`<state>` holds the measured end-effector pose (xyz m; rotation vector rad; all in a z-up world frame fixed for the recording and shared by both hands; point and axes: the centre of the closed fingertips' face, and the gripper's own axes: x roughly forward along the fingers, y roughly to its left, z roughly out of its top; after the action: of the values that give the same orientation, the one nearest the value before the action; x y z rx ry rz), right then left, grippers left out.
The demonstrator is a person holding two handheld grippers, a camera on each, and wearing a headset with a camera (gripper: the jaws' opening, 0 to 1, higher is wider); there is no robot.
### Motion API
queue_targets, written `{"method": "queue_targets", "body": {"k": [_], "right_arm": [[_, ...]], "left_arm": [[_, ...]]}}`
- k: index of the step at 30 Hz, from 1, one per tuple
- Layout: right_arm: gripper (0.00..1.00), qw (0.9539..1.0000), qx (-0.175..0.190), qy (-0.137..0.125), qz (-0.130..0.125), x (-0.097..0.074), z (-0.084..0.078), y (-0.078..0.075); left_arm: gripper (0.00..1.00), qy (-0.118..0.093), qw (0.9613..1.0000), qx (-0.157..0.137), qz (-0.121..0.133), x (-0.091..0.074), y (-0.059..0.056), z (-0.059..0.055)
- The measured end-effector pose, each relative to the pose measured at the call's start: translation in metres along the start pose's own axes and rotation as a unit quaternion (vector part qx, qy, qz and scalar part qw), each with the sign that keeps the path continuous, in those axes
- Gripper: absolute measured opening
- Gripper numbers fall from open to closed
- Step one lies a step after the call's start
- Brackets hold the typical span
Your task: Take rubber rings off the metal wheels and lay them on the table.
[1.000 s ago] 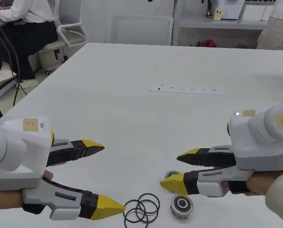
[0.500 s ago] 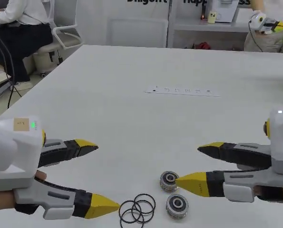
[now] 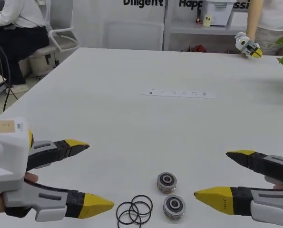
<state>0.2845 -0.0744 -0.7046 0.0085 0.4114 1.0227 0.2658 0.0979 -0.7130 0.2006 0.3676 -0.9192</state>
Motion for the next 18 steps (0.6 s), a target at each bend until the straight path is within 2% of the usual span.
{"method": "queue_targets", "body": {"k": [6,15,18], "right_arm": [[0.97,0.9996,0.025,0.012,-0.010,-0.005,-0.019,-0.003],[0.99,0.9976,0.025,0.064,0.007,-0.001,-0.044,0.003],[0.99,0.9971,0.029,0.070,0.009,-0.002,-0.047,0.003]], "left_arm": [[0.89,0.000,1.0000,-0.004,0.002,-0.001,0.000,-0.001],[0.94,0.001,0.9998,-0.019,0.009,-0.004,0.000,-0.007],[0.94,0.003,0.9997,-0.024,0.009,-0.005,0.000,-0.008]]}}
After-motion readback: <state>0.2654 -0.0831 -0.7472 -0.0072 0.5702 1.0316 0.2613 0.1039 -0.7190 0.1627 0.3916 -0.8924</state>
